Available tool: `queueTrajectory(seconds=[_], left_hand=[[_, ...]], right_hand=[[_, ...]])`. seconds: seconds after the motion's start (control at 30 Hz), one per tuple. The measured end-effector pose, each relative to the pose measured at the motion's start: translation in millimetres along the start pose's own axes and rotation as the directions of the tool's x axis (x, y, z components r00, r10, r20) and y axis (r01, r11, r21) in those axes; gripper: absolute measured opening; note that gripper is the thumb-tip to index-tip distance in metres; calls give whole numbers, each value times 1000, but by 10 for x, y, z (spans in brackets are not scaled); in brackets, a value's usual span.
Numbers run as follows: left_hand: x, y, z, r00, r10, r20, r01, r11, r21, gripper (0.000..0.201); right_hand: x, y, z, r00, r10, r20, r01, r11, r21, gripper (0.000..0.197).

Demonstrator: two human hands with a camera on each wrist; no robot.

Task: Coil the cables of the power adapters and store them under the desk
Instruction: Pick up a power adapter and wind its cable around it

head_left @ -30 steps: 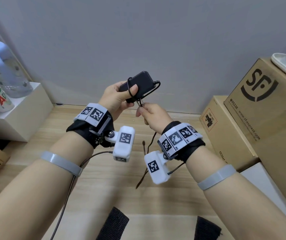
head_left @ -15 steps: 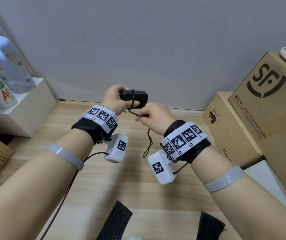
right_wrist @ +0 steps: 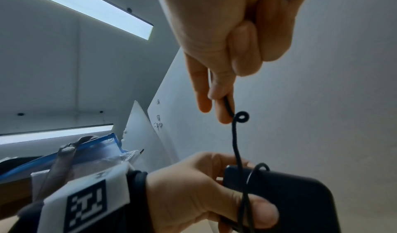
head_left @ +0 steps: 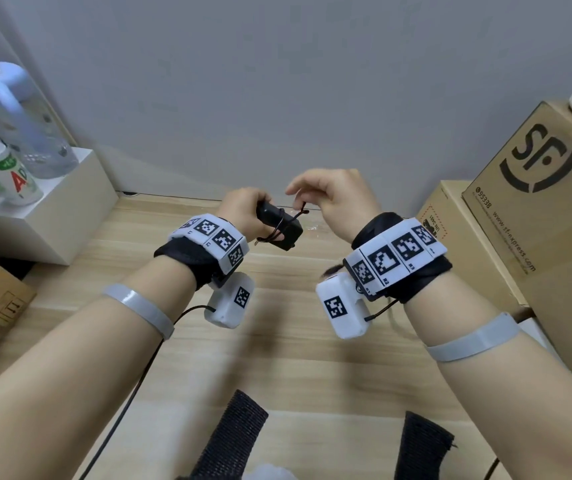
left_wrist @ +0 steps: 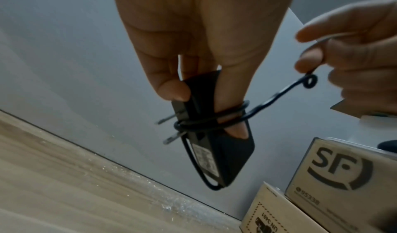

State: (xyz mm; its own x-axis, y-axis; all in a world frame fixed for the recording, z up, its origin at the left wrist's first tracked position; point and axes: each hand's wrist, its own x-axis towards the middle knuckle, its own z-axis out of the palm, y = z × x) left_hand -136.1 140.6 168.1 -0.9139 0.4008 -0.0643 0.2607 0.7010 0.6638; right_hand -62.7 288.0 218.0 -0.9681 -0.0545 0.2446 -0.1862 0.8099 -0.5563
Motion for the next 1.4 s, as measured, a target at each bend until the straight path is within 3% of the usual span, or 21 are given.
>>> queueTrajectory(seconds=[0.17, 0.27, 0.37, 0.47, 0.53, 0.63, 0.7, 0.8, 0.93, 1.03, 1.2, 1.27, 1.4], left_hand=[[43, 34, -90, 991, -114, 63, 106, 987, 120, 40], [32, 38, -94, 977, -136, 163, 108, 979, 172, 42], [-17, -45, -87, 932, -29, 360, 2, 997, 75, 44], [-109, -103, -170, 857, 182, 482, -84, 972, -217, 46], [-153, -113, -209, 843, 298, 448, -60, 879, -473, 50], [-176, -77, -206, 852, 435, 291, -23, 587, -810, 58], [-144, -32, -191, 898, 406, 167, -28, 433, -901, 60], [-82, 38, -191, 952, 300, 56, -51, 337, -940, 63], [-64, 93, -141, 984, 175, 22, -42, 352, -935, 73], [-56, 71, -108, 993, 120, 16, -26, 343, -939, 45], [-61, 87, -86, 999, 49, -13, -29, 336, -941, 24], [-55, 77, -76, 999, -1, -53, -47, 419, -907, 24], [-40, 25, -74, 990, 3, -139, -87, 794, -602, 29]], right_hand=[[-62, -160, -96, 972, -163, -172, 152, 985, -75, 28], [-14, -143, -60, 964, -151, -220, 152, 988, -12, 25], [33, 31, -42, 968, -78, -237, 80, 997, -4, 23], [39, 225, 1, 969, -5, -247, 13, 1000, 28, 21], [29, 315, 57, 971, 59, -230, -38, 994, 98, 20], [-60, 340, 189, 983, 99, -155, -73, 984, 163, 19], [-130, 302, 270, 988, 103, -112, -86, 986, 144, 23], [-178, 194, 366, 996, 93, -1, -93, 987, 131, 21], [-155, 125, 413, 993, 94, 65, -103, 983, 151, 22], [-153, 133, 434, 986, 120, 114, -137, 978, 160, 25], [-168, 96, 447, 973, 133, 186, -160, 977, 139, 28], [-173, 76, 423, 970, 120, 212, -146, 983, 113, 29], [-168, 70, 377, 983, 35, 183, -29, 999, -35, 24]])
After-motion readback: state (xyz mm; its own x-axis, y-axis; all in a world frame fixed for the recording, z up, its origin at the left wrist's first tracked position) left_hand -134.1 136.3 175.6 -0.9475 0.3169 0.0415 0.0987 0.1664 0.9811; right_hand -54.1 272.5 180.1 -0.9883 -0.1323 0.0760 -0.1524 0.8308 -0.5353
